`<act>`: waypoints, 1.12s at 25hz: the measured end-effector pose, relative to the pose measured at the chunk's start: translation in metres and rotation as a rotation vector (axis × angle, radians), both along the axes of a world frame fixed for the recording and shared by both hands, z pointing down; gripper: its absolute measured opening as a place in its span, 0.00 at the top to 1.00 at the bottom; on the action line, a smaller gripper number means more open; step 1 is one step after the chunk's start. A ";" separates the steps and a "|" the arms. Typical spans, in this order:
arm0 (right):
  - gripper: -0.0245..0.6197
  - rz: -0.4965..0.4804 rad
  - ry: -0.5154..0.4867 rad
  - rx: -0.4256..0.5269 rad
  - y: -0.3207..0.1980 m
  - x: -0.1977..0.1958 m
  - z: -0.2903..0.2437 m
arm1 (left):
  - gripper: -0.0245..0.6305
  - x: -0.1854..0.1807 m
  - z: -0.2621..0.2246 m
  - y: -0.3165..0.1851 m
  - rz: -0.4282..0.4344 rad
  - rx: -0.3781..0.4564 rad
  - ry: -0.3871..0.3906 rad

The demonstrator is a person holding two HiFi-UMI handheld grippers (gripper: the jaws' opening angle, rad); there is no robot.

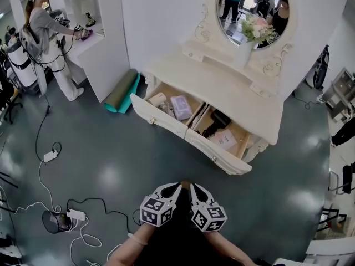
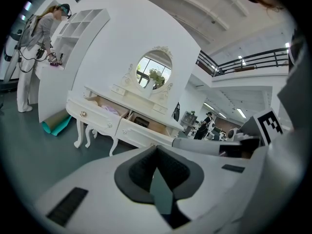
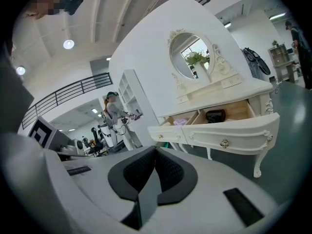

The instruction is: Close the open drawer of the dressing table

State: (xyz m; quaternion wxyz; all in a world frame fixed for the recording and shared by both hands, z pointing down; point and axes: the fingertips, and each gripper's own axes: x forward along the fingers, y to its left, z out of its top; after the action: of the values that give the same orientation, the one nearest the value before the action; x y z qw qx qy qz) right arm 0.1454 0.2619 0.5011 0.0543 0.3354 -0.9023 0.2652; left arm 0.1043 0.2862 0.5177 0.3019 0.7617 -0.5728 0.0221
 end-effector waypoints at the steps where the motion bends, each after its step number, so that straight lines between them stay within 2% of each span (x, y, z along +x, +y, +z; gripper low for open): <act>1: 0.94 0.005 0.000 -0.004 -0.004 0.000 0.000 | 0.92 -0.001 0.000 -0.002 0.000 -0.002 0.000; 7: 0.94 -0.002 0.015 0.000 -0.027 -0.005 0.000 | 0.92 -0.004 0.004 -0.028 0.000 -0.016 0.012; 15: 0.94 0.053 0.015 -0.040 -0.084 -0.006 0.005 | 0.92 -0.011 0.008 -0.071 0.021 -0.039 0.007; 28: 0.94 0.016 -0.003 -0.092 -0.168 -0.039 0.004 | 0.92 -0.041 0.009 -0.152 -0.017 -0.069 0.012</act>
State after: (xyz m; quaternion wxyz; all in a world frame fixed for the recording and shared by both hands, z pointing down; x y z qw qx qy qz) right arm 0.1065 0.0938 0.5048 0.0662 0.3393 -0.8866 0.3074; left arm 0.0634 0.1341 0.5267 0.3318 0.7459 -0.5765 0.0347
